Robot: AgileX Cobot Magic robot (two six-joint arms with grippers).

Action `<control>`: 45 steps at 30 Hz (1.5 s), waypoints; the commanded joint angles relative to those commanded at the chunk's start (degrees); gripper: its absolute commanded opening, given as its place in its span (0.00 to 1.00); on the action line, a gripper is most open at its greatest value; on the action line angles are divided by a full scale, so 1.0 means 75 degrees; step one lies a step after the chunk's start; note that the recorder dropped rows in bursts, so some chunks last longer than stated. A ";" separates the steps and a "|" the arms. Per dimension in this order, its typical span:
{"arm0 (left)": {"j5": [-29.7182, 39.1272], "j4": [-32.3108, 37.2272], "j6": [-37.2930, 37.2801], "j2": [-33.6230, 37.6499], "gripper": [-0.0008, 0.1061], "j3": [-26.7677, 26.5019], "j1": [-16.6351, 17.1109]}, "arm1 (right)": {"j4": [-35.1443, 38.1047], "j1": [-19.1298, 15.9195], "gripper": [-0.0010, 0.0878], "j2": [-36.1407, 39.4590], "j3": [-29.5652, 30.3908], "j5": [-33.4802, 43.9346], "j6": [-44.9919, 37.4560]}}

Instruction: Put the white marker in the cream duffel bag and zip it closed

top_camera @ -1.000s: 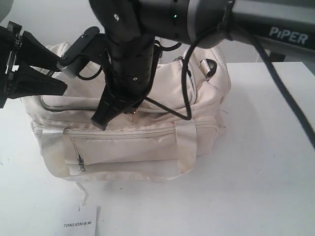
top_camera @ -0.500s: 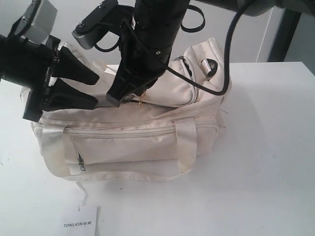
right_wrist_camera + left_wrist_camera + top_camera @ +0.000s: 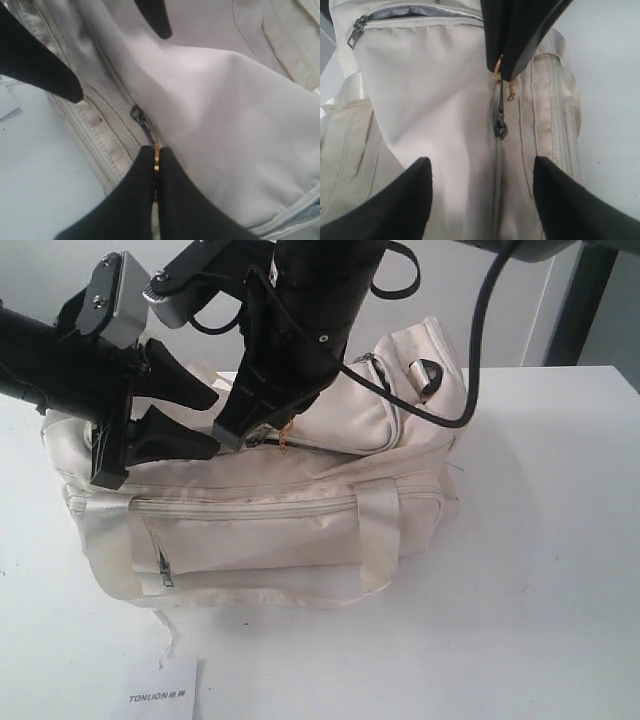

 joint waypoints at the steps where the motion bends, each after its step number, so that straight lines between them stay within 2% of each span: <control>1: 0.0056 0.0000 0.0053 0.0061 0.60 0.0000 0.0000 | 0.0000 0.0000 0.01 0.0000 0.0000 0.0000 0.0000; 7: 0.0138 -0.0033 0.0167 0.0268 0.59 0.0000 0.0000 | 0.0000 0.0000 0.01 0.0000 0.0000 0.0000 0.0000; 11: 0.0053 -0.0033 0.0167 0.0357 0.49 0.0000 0.0000 | 0.0000 0.0000 0.01 0.0000 0.0000 0.0000 0.0000; 14: 0.0046 -0.0033 0.0167 0.0374 0.29 0.0000 0.0000 | 0.0000 0.0000 0.01 0.0000 0.0000 0.0000 0.0000; 17: 0.0155 0.0002 0.0167 0.0360 0.00 0.0000 0.0000 | 0.0000 0.0000 0.01 0.0000 0.0000 0.0000 0.0000; 23: 0.0123 0.0296 0.0105 0.0360 0.01 0.0000 0.0000 | -0.0115 -0.0004 0.01 0.0029 0.0000 0.0283 0.0033; 35: 0.0143 0.0310 0.0084 0.0360 0.01 0.0000 0.0000 | -0.0138 -0.0462 0.01 0.0045 0.0014 0.0509 0.0033; 45: 0.0139 0.0310 0.0084 0.0360 0.01 0.0000 0.0000 | -0.0503 -0.0462 0.01 0.0045 0.0028 0.0509 0.0033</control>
